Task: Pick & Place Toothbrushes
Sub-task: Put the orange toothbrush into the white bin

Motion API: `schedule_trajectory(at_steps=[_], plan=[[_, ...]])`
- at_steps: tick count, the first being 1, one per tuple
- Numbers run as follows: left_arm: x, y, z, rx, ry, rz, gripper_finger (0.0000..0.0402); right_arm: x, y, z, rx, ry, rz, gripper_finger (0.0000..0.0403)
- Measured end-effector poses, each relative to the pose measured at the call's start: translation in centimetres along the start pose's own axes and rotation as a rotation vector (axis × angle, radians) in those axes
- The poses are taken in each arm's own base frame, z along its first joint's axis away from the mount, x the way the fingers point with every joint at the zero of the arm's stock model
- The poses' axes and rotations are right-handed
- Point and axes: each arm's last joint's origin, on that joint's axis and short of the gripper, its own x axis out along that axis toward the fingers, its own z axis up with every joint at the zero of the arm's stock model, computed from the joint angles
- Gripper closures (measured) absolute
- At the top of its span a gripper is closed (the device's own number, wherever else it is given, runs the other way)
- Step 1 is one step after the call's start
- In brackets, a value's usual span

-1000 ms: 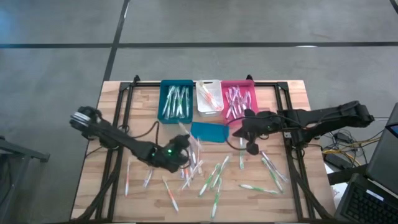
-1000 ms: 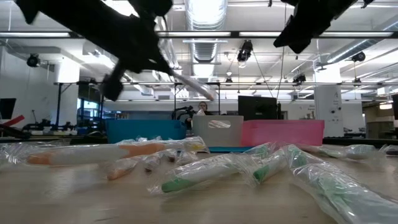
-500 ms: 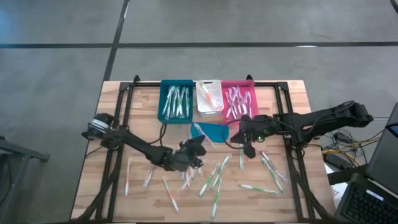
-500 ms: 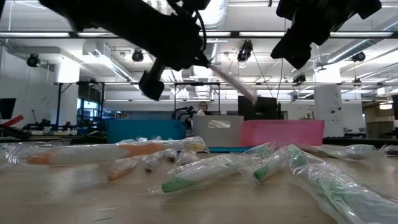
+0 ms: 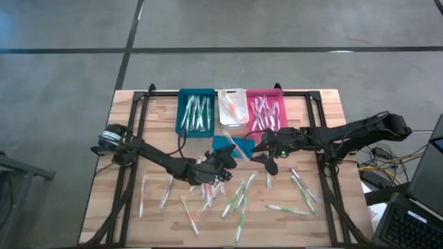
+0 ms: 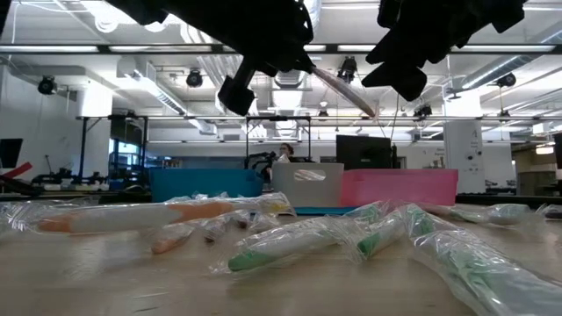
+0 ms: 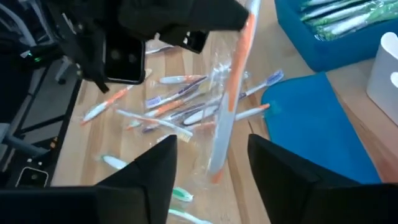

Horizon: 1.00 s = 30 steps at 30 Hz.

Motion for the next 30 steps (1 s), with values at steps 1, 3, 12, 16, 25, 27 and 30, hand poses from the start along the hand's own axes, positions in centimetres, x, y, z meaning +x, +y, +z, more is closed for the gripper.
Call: schedule_trajectory(at_steps=[1,3,12,16,25,27,30], plan=[[0.0,0.1,0.0,0.0,0.002,0.001,0.0401,0.1,-0.1,0.0,0.001,0.001,-0.003,0.0205],[0.1,0.3,-0.1,0.006,0.002,0.005,0.0401,0.4,-0.2,0.0,0.004,-0.002,-0.007,0.0194],[0.4,0.4,-0.3,0.04,0.005,0.005,0.0401,2.1,-0.5,0.0,0.006,-0.018,-0.007,0.0163],[0.4,0.5,-0.3,0.041,0.005,0.006,0.0401,3.0,-0.6,-0.2,0.002,-0.016,-0.007,0.0155],[0.3,0.5,-0.3,0.046,0.005,0.006,0.0401,4.3,-1.6,0.0,0.018,-0.038,-0.04,0.019],[0.3,0.5,-0.3,0.046,0.005,0.006,0.0401,4.4,-1.9,-0.1,0.023,-0.033,-0.051,0.0208],[0.4,0.5,-0.3,0.046,0.006,0.006,0.0401,4.5,-2.1,0.0,0.028,-0.033,-0.058,0.0238]])
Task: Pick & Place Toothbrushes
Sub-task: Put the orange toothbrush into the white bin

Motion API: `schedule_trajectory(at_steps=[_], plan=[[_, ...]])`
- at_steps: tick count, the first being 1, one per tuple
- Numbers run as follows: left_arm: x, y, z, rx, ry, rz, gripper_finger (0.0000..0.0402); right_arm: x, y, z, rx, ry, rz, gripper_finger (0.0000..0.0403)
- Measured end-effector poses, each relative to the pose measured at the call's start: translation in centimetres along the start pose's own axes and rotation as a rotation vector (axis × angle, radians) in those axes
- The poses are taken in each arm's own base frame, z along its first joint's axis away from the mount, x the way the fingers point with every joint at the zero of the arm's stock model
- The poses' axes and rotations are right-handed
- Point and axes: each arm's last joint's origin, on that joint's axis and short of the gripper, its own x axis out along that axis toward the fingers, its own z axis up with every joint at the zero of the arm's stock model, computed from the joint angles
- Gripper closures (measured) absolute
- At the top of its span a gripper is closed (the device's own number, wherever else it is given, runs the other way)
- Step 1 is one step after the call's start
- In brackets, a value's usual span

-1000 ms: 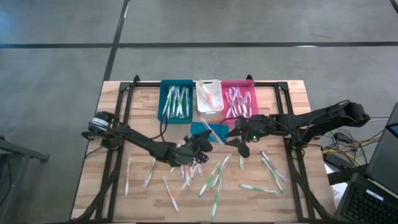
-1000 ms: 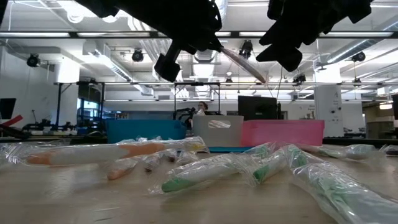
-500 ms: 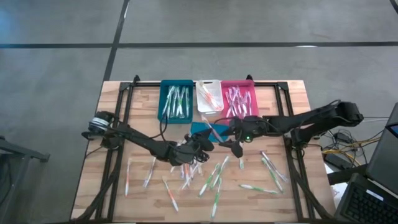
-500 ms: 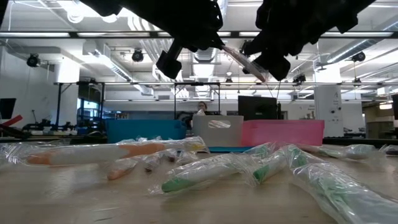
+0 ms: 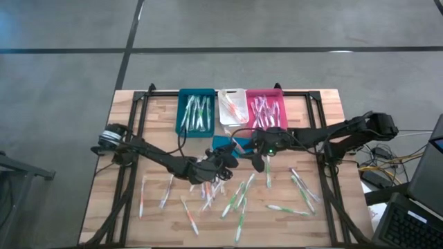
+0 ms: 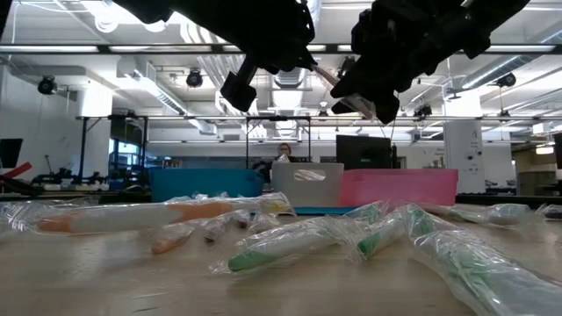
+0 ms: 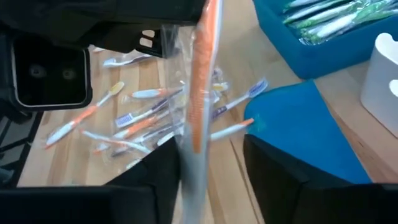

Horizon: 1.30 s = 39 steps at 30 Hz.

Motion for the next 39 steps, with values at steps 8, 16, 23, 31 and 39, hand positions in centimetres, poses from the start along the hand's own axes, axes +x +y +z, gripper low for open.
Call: schedule_trajectory(at_steps=[8,16,23,31,39], plan=[[0.0,0.0,0.0,-0.002,0.0,-0.001,0.0386,-0.2,0.0,0.1,-0.014,-0.005,0.004,0.0334],[0.0,-0.1,0.2,-0.141,-0.034,0.002,0.0349,-0.2,0.0,0.1,-0.028,-0.001,0.009,0.0379],[0.0,-0.2,0.1,-0.483,0.0,-0.013,0.0269,-0.4,-0.2,0.3,-0.052,-0.006,0.002,0.0379],[-0.7,-0.8,-0.9,-0.944,-0.068,-0.099,0.024,-1.1,-2.8,1.6,-0.05,-0.059,-0.087,0.0379],[-1.6,-2.6,-5.5,-1.433,-0.397,-0.261,0.0276,-1.3,-6.7,3.2,-0.029,-0.093,-0.218,0.038]])
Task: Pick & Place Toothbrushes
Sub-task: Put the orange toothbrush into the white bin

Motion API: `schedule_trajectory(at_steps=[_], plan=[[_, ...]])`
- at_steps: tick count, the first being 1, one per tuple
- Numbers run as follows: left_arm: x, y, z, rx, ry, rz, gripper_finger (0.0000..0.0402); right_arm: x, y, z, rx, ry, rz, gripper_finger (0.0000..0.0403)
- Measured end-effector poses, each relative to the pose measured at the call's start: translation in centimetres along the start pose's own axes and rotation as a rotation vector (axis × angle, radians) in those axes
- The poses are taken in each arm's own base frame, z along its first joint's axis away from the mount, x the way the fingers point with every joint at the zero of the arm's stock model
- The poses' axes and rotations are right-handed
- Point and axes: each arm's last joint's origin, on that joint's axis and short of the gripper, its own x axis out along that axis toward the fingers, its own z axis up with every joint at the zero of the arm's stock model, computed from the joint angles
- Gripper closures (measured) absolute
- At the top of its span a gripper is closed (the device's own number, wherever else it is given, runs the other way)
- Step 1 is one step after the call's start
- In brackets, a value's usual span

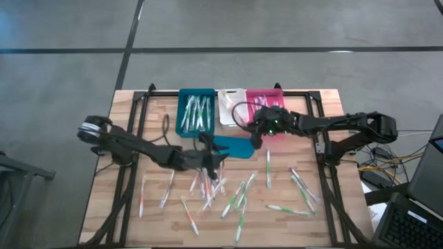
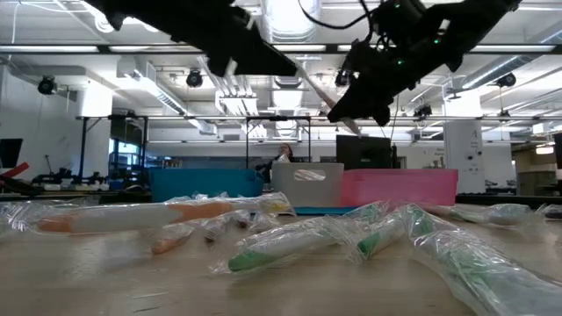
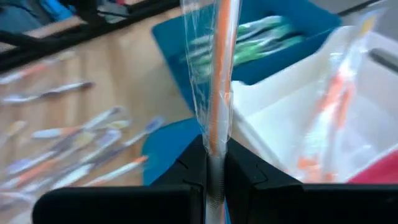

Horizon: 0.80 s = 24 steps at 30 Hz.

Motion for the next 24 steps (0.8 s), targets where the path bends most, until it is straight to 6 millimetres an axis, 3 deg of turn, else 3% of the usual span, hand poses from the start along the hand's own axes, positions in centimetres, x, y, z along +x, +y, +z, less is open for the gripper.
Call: schedule_trajectory(at_steps=[4,12,20,24], plan=[[-1.4,1.9,-1.8,-0.205,-0.121,-0.081,0.0293,0.9,-1.7,1.8,-0.016,0.024,-0.066,0.038],[-6.3,4.6,-4.6,-0.452,-0.396,0.023,0.0311,4.2,-5.3,6.0,0.056,0.187,-0.194,0.038],[-9.9,5.4,-7.0,-0.652,-0.493,0.016,0.0312,7.9,-7.3,7.0,0.132,0.46,-0.268,0.038],[-10.7,5.5,-7.5,-0.789,-0.513,-0.014,0.0312,8.7,-7.8,7.3,0.204,0.476,-0.293,0.038]])
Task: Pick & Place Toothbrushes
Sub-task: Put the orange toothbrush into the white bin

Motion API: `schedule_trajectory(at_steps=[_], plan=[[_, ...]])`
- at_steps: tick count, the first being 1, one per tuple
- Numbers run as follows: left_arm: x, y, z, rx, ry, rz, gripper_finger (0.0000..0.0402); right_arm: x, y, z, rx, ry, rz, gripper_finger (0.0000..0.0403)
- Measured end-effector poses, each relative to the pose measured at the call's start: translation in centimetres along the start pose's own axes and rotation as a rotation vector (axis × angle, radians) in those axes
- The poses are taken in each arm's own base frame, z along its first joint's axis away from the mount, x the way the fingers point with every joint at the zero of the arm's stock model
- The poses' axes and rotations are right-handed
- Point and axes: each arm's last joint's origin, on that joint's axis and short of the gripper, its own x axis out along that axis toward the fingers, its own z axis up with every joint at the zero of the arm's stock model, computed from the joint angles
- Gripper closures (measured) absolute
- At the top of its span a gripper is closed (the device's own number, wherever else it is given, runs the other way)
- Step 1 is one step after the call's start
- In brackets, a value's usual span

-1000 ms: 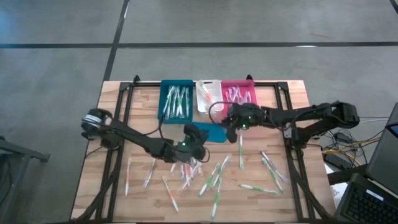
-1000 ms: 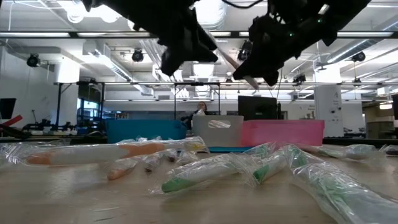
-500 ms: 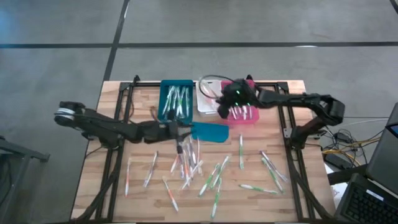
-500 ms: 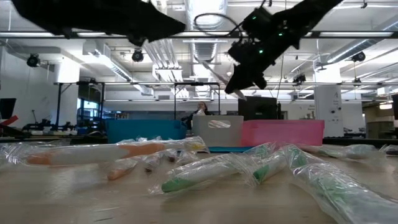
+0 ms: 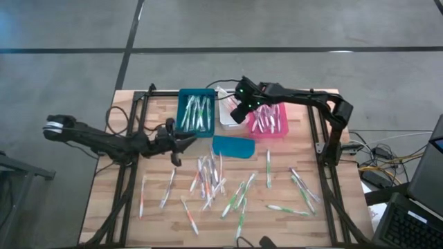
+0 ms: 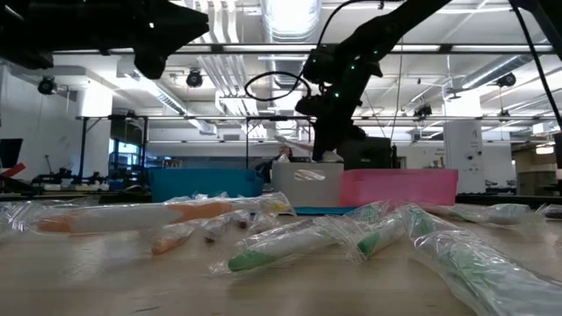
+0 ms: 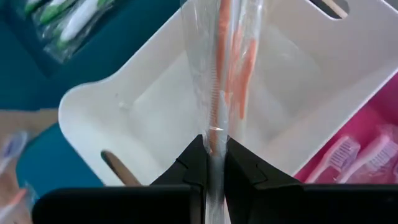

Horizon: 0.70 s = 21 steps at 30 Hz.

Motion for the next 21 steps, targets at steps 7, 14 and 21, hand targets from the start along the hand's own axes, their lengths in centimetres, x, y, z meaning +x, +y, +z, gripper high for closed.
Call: schedule_trajectory(at_steps=[7,14,21], plan=[[-0.4,0.1,0.2,-0.048,-0.013,-0.008,0.0312,0.3,-0.2,0.4,0.086,0.014,-0.008,0.038],[-0.4,0.1,0.2,-0.073,-0.01,-0.027,0.0312,2.0,-0.4,0.2,0.133,0.041,-0.02,0.038],[-0.4,0.1,0.1,-0.084,0.0,-0.032,0.0312,4.7,-0.8,-0.2,0.146,0.114,-0.033,0.038]])
